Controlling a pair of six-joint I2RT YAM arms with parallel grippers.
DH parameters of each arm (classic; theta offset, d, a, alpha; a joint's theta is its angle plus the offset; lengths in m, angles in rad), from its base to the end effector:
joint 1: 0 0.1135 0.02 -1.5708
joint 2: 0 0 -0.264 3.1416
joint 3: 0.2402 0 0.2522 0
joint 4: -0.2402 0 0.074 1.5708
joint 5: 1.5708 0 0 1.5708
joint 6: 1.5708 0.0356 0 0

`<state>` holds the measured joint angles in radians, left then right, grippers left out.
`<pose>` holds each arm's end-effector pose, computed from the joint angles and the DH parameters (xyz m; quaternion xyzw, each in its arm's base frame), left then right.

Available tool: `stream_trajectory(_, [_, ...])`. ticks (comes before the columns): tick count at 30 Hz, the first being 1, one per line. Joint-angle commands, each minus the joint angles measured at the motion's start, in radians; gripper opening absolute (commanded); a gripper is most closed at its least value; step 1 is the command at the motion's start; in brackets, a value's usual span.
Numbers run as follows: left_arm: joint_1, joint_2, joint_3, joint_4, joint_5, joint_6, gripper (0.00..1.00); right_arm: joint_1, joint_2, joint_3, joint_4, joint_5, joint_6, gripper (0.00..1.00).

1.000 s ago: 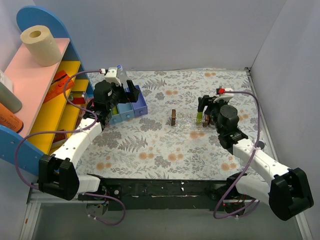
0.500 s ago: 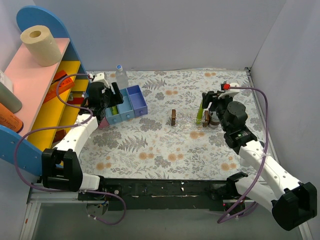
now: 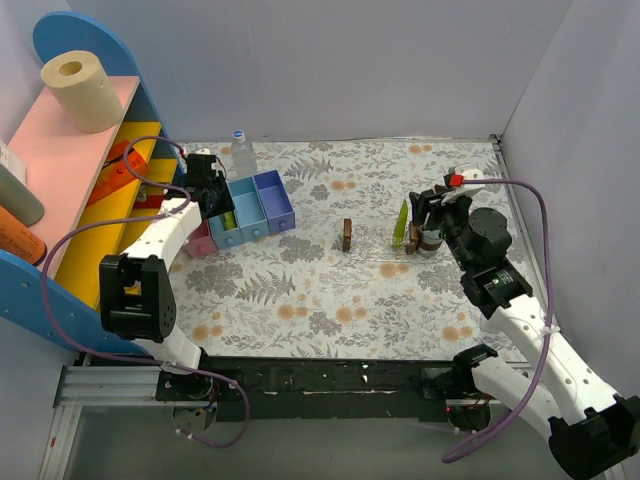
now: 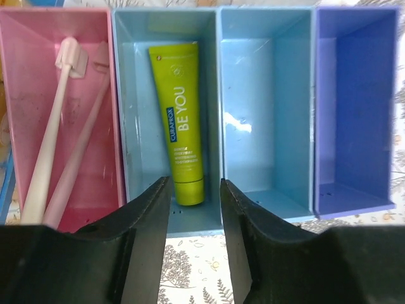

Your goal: Prepare toiletry sets of a toothbrush and toothpaste on the tray

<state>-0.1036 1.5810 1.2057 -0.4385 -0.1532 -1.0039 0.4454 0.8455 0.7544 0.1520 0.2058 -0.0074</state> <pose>0.3463 -0.0305 0.2642 -0.4286 0.8219 -0.1333 0.3508 0.1863 0.0809 0.3551 -0.0801 0.6810 0.0887 0.7224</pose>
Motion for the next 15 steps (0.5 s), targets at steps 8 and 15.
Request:
stream_trajectory(8, [0.016,0.108,0.100,-0.137,-0.014,-0.024,0.29,-0.004,-0.077,-0.046,-0.035,-0.040,-0.042,0.62])
stream_trajectory(15, [0.021,0.171,0.114,-0.112,-0.016,0.005,0.31,-0.004,-0.089,-0.052,-0.034,-0.045,-0.037,0.62])
